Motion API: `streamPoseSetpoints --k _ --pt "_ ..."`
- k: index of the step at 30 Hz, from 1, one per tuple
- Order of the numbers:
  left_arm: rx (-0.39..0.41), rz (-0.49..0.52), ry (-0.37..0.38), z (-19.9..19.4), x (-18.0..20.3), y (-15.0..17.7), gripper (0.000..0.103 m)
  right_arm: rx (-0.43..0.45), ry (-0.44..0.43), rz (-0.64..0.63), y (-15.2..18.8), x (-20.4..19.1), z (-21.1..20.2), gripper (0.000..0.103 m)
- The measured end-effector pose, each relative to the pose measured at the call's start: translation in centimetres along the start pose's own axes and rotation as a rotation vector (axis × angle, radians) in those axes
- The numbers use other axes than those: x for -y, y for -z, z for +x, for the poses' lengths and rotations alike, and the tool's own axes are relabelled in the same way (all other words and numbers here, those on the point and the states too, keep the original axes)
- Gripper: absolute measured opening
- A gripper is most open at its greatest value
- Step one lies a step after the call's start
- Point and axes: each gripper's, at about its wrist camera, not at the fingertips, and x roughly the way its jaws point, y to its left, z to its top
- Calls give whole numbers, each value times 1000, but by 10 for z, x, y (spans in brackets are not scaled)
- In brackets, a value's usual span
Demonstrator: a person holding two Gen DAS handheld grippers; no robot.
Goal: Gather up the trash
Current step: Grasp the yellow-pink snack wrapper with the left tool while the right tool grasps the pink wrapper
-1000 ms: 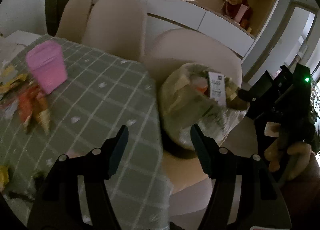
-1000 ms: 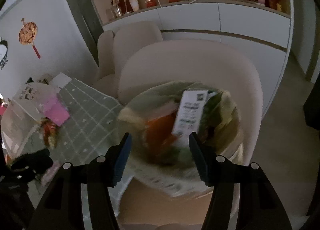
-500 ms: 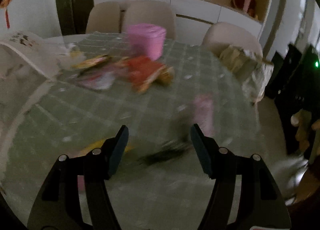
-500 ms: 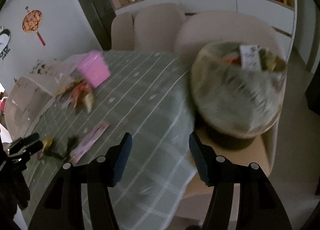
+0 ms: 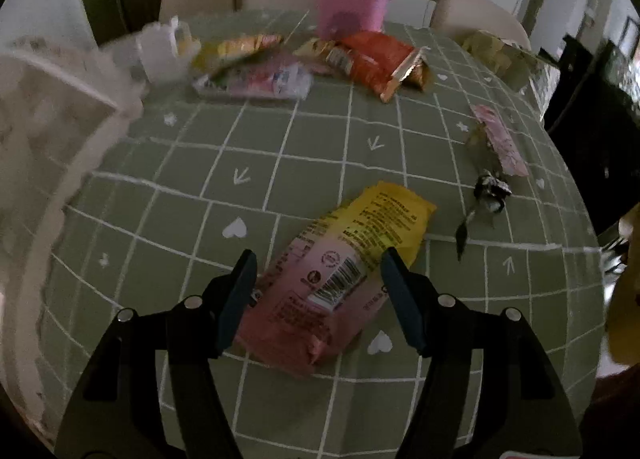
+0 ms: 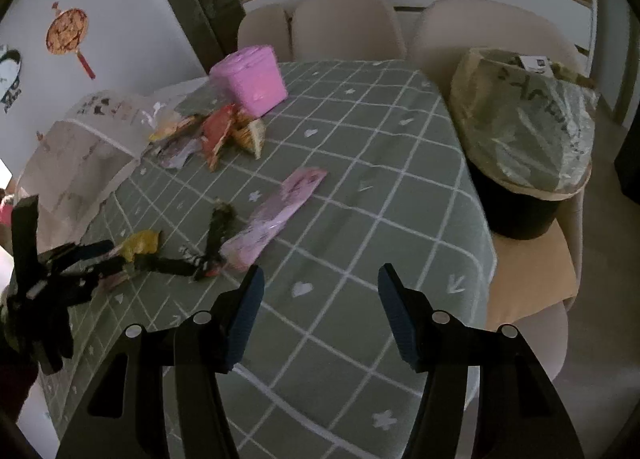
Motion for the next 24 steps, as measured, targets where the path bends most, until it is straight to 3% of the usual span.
streamPoseSetpoints --k 5,8,13,16,20,24 --pt "12 -62 20 4 -1 -7 34 -10 15 -44 -4 -19 10 56" --pt "38 -131 -11 3 -1 -12 26 -15 11 -23 -8 -25 21 56" --pt "61 -299 22 6 -11 -13 26 -27 3 2 -19 -33 41 56" --pt "62 -321 66 5 -8 -8 26 -35 3 12 -25 -35 51 56" --pt "54 -340 103 4 -6 -4 38 -52 2 38 -35 -35 68 56" --pt "42 -331 107 4 -2 -2 44 -70 18 45 -47 -39 84 56"
